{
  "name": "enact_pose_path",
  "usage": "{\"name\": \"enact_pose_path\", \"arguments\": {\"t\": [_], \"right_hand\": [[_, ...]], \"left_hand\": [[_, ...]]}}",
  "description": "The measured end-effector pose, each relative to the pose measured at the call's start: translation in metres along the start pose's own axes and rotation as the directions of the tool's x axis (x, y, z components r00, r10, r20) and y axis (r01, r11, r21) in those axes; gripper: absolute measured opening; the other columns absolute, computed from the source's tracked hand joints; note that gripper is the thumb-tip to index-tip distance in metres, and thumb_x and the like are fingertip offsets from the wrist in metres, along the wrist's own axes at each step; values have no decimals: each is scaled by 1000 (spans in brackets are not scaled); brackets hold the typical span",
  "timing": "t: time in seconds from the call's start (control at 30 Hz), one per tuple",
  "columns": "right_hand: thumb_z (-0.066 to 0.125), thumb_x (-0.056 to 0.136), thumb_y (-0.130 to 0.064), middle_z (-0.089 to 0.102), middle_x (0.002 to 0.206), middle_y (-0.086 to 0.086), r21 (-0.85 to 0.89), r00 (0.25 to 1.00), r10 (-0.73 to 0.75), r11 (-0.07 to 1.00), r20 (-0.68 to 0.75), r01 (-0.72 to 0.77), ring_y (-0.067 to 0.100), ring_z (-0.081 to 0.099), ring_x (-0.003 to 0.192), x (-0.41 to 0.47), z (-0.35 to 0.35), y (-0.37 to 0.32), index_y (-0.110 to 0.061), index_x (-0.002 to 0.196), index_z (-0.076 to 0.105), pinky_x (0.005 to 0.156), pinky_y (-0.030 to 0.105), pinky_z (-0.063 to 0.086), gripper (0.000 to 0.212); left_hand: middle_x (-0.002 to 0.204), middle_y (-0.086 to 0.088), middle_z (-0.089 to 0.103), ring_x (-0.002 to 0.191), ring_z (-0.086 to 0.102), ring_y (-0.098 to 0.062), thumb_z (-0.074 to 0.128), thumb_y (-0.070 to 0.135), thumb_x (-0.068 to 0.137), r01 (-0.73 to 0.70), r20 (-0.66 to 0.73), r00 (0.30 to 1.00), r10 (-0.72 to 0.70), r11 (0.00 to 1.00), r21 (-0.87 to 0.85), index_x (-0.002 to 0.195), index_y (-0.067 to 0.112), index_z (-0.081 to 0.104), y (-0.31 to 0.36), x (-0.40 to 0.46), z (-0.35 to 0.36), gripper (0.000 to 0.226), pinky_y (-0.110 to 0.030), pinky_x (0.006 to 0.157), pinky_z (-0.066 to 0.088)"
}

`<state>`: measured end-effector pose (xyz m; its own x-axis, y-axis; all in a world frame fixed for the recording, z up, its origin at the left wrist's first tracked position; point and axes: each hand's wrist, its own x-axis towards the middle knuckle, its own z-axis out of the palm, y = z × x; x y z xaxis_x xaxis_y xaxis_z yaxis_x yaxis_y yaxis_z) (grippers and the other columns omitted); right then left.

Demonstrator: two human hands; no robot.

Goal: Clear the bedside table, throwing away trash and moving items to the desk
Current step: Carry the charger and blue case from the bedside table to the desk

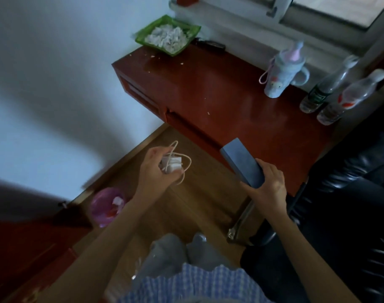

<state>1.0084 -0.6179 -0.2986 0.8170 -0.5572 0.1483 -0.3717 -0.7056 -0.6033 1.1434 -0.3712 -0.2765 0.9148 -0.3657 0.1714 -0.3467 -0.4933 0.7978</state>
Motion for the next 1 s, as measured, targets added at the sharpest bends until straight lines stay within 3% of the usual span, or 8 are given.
{"name": "enact_pose_path", "arguments": {"t": [0.17,0.33,0.5,0.63,0.77,1.0], "right_hand": [[82,64,-26,57,122,5,-8,1000,11,1000,6,-11,22,48,108,47,8,12,-11,129,52,78,31,42,73],[82,63,-25,57,120,0,-26,999,35,999,0,-35,17,47,106,93,23,17,-14,128,51,76,30,43,73],[84,61,-27,57,118,-2,-61,997,66,996,-28,-68,12,46,102,153,43,9,-15,128,52,73,31,47,75],[84,61,-28,57,117,-3,-78,991,121,989,-56,-126,7,41,101,198,64,-4,-16,128,52,73,25,38,75],[84,61,-28,58,118,-1,-85,988,144,985,-60,-148,10,45,101,234,81,-12,-15,128,52,74,25,39,75],[84,60,-25,59,118,2,-116,980,191,973,-60,-197,19,51,102,264,85,1,-13,127,53,76,28,41,75]], "left_hand": [[114,-2,55,93,58,-3,84,17,65,-3,69,998,4,1000,-23,119,17,59,-8,59,21,59,-2,78,44],[115,2,53,93,55,-1,83,24,67,5,153,988,-6,1000,9,121,21,56,-21,125,38,60,-7,70,45],[118,1,51,97,56,-11,83,23,68,-6,201,980,9,1000,-18,121,18,56,-34,204,50,60,-18,77,49],[118,-1,50,97,58,-14,82,17,68,-20,235,972,30,999,-45,122,16,56,-46,267,52,60,-14,69,49],[120,-3,52,102,57,-13,83,15,67,-48,275,959,64,997,-64,121,13,57,-57,316,57,60,-13,75,47],[120,-3,52,102,58,-16,83,15,66,-49,365,928,78,995,-86,120,14,58,-53,356,84,60,-29,83,53]]}}
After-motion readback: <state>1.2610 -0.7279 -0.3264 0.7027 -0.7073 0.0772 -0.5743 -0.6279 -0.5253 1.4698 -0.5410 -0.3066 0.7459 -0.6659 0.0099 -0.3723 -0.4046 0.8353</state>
